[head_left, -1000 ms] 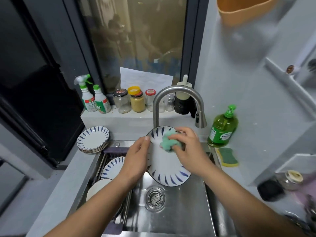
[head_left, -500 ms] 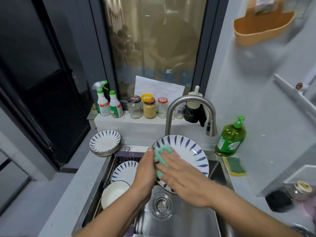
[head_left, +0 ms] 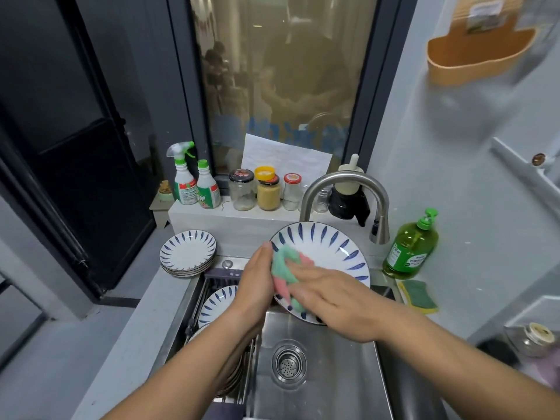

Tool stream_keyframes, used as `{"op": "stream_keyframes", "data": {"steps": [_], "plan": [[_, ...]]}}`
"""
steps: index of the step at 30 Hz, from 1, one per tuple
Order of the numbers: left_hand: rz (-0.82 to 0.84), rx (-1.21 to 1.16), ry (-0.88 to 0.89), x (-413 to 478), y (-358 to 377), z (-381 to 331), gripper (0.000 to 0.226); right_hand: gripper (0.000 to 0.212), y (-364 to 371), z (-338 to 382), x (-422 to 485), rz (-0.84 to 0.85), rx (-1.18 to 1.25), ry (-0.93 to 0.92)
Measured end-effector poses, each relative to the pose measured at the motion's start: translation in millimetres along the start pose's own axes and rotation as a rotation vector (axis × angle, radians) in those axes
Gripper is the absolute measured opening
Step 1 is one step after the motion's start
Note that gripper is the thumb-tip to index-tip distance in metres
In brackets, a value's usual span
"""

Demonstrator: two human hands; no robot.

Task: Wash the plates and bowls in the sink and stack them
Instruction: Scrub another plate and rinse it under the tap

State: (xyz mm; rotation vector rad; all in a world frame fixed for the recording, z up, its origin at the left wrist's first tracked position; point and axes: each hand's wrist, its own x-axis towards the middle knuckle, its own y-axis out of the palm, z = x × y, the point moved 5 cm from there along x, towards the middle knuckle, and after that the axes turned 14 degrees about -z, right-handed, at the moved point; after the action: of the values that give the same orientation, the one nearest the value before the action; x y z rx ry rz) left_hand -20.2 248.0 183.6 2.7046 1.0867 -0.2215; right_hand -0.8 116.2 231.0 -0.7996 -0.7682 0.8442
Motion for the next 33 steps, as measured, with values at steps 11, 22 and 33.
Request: {"op": "stream_keyframes", "data": {"steps": [11, 22, 33], "plan": [[-0.097, 0.083, 0.110, 11.2, -11.3, -4.7, 0.047, 0.066, -19.7, -48.8, -46.1, -0.059, -0.355, -0.004], [0.060, 0.094, 0.094, -13.6, 0.0, 7.2, 0.039, 0.086, -17.1, -41.6, -8.9, 0.002, -0.349, 0.100], [-0.065, 0.078, 0.121, -5.9, -6.8, 3.1, 0.043, 0.082, 8.2, -14.4, -54.4, -0.005, -0.186, 0.176]]}}
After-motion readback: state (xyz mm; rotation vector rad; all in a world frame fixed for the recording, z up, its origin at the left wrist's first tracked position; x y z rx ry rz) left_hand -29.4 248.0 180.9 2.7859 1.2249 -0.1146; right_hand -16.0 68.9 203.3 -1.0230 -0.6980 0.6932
